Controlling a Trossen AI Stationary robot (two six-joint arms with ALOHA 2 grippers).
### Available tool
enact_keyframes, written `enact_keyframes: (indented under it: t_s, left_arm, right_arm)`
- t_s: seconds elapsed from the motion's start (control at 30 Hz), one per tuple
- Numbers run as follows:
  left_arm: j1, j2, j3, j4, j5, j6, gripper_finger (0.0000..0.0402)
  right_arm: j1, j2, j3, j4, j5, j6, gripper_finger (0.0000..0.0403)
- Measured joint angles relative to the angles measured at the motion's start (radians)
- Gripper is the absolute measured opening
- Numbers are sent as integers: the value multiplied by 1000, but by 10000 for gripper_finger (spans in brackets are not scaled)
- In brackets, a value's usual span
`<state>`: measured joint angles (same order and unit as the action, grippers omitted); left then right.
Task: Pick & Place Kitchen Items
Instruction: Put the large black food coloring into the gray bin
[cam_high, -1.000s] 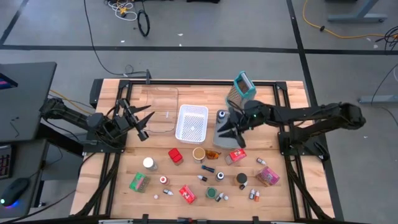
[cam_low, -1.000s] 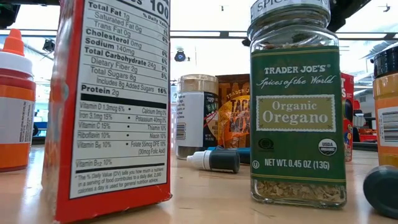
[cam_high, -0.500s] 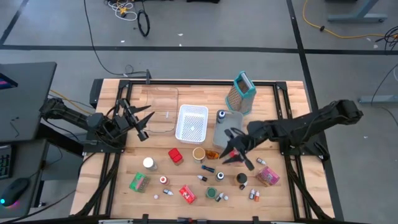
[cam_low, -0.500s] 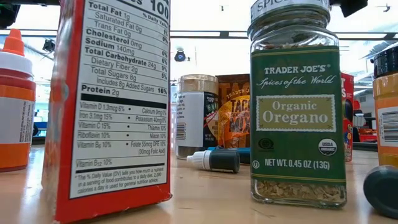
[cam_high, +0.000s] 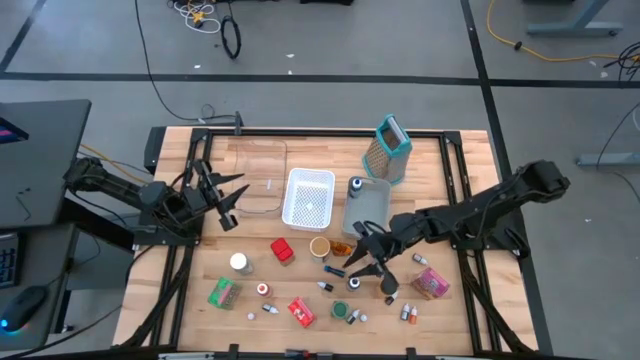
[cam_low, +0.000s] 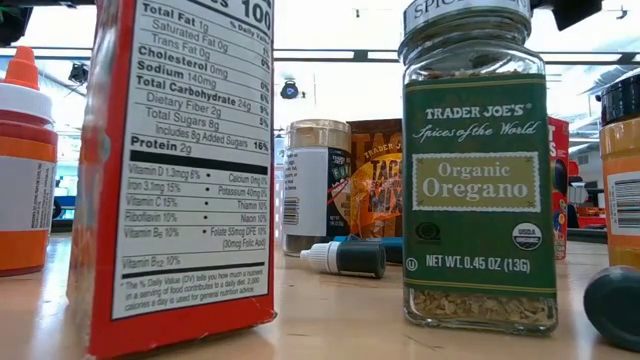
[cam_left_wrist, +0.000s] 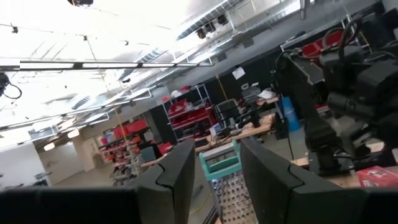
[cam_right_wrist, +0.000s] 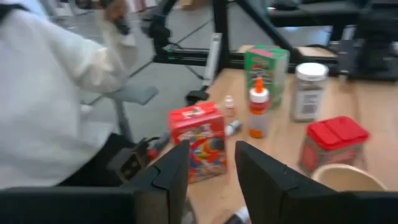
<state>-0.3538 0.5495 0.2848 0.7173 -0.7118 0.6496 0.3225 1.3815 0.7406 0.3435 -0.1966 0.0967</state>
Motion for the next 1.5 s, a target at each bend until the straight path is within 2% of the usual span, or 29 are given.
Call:
enact_keyframes:
  t_s: [0.23, 0.6, 0.83, 1.1, 1.37, 1.5]
  left_arm:
    - [0, 0, 0, 0, -1, -28, 138]
    - [0, 0, 0, 0, -1, -29, 138]
    - [0, 0, 0, -1, -1, -33, 138]
    - [0, 0, 0, -1, -1, -33, 138]
    - [0, 0, 0, -1, -1, -31, 138]
    - [0, 0, 0, -1, -2, -31, 138]
  right_arm:
    - [33, 31, 0, 9, -5, 0, 176]
    - [46, 134, 0, -48, -25, 0, 178]
    - [45, 154, 0, -87, -21, 0, 176]
    - [45, 153, 1, -189, -20, -4, 129]
    - [44, 152, 1, -186, -18, -30, 51]
    - [45, 152, -1, -144, -28, -27, 42]
